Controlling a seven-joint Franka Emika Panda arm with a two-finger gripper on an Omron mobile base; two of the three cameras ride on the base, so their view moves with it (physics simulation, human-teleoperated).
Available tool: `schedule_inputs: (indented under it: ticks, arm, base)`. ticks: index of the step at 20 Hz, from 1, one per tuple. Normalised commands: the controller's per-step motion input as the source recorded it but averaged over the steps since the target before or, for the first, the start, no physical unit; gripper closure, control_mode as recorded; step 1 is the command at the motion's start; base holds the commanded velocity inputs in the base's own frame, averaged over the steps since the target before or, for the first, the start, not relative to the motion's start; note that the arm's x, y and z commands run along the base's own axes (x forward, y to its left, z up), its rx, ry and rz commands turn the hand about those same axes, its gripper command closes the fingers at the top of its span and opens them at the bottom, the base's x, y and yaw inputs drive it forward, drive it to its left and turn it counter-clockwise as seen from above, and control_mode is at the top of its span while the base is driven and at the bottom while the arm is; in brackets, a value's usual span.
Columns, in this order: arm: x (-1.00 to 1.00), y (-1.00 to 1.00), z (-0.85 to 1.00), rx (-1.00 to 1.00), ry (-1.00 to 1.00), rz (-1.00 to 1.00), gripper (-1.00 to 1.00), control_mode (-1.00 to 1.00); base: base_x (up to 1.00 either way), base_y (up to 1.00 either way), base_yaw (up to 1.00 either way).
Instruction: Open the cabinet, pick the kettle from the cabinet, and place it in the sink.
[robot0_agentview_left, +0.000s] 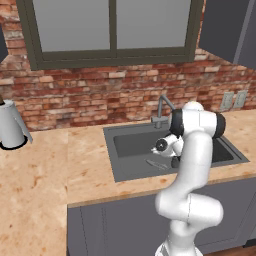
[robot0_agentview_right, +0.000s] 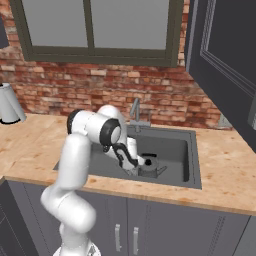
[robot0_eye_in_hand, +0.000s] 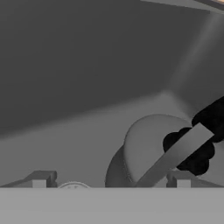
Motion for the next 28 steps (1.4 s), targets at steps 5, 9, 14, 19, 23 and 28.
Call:
schedule_inputs:
  ticks: [5,9,14,19,23,28]
  arm:
    - [-0.10,0.19,0.03,0.00,0.00,-0.16,-1.00,-1.00]
    - [-0.13,0.20,0.07,0.00,0.00,-0.15,-1.00,-1.00]
    - [-0.13,0.09,0.28,-0.01,0.00,-0.13,-1.00,-1.00]
    - [-0.19,0.07,0.35,-0.04,0.00,-0.09,-1.00,-1.00]
    - [-0.25,0.04,0.39,-0.03,0.08,-0.04,-1.00,-1.00]
    - [-0.30,0.07,0.38,-0.01,0.10,0.00,-1.00,-1.00]
  base:
    - [0.00,0.00,0.00]
    - [0.00,0.00,0.00]
    - [0.00,0.00,0.00]
    - [0.00,0.00,0.00]
    - [0.00,0.00,0.00]
    - [0.00,0.00,0.00]
